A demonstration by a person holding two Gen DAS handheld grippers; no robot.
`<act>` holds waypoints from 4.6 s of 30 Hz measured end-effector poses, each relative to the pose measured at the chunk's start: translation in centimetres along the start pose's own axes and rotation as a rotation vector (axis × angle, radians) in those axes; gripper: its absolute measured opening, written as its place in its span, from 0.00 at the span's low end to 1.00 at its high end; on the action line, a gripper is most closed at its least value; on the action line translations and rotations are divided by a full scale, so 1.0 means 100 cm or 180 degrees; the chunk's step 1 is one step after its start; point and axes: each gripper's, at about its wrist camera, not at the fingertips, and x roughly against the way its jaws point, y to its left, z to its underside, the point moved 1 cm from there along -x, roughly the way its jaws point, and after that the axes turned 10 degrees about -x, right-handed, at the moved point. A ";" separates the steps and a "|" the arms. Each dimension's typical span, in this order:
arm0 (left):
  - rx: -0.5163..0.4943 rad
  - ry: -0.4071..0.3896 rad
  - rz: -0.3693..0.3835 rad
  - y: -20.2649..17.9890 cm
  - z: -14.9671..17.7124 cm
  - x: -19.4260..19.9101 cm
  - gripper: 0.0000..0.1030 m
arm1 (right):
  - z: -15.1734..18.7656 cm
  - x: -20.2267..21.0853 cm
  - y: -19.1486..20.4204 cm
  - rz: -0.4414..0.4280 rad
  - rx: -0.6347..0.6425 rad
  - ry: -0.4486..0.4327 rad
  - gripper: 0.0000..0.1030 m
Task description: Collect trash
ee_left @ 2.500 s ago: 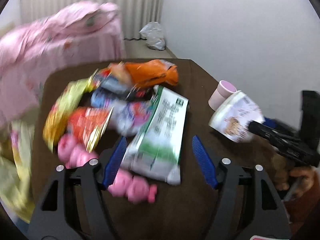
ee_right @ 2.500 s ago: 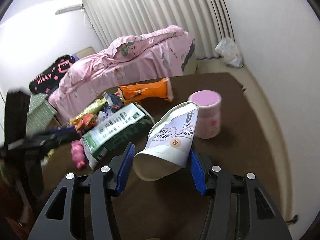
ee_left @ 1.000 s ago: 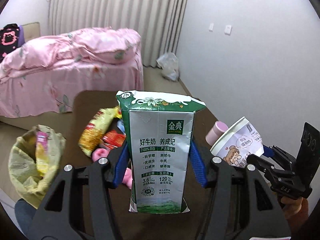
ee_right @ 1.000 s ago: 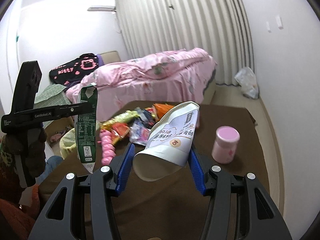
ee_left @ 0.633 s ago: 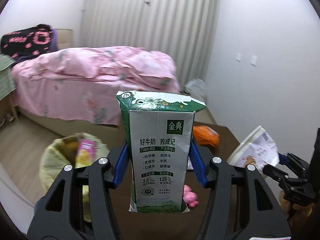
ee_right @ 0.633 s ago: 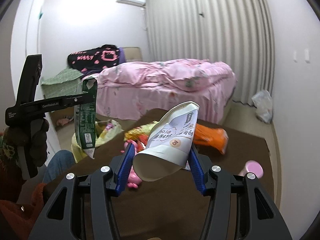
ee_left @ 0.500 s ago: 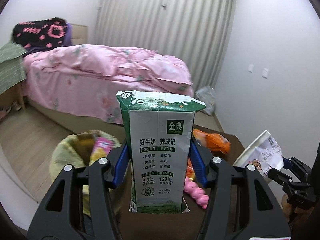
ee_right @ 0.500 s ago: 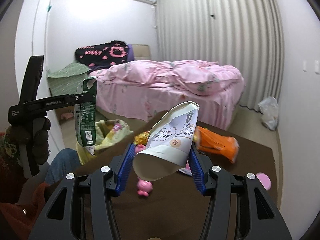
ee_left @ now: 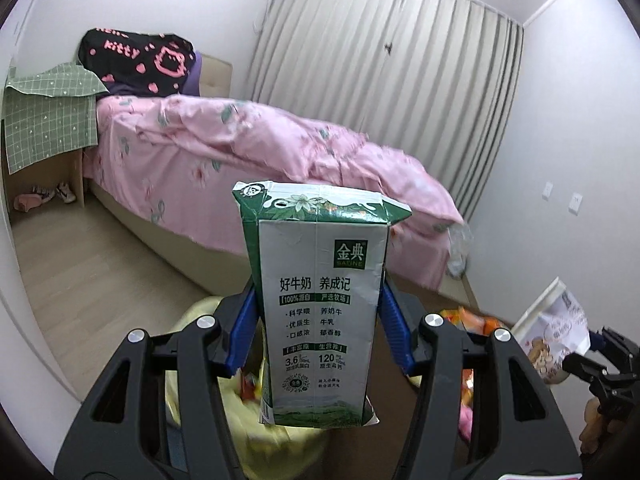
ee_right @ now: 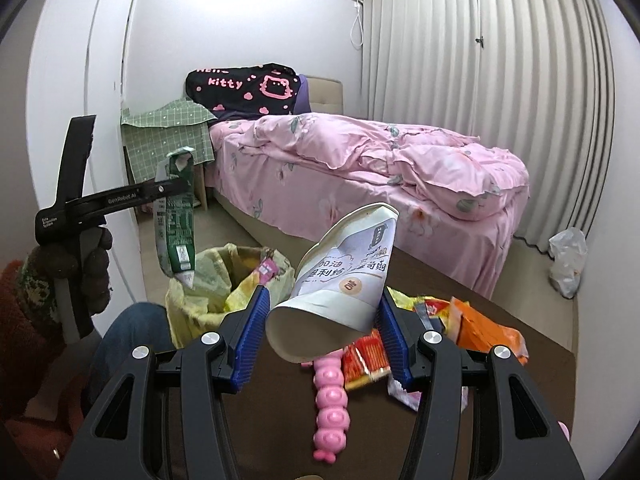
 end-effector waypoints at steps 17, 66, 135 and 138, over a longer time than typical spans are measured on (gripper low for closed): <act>-0.0124 0.1114 -0.0605 0.053 0.085 -0.123 0.50 | -0.020 -0.133 0.028 -0.0437 0.0209 0.0495 0.49; -0.0452 0.1111 0.0720 -0.123 0.073 -0.099 0.73 | 0.057 -0.064 -0.118 0.0528 -0.0603 0.0544 0.56; -0.1228 0.1242 0.1795 -0.195 0.078 -0.163 0.73 | 0.157 0.054 -0.144 0.1150 -0.1706 0.0938 0.56; -0.1218 0.1233 0.1786 -0.194 0.078 -0.161 0.73 | 0.154 0.057 -0.136 0.1075 -0.1617 0.1022 0.56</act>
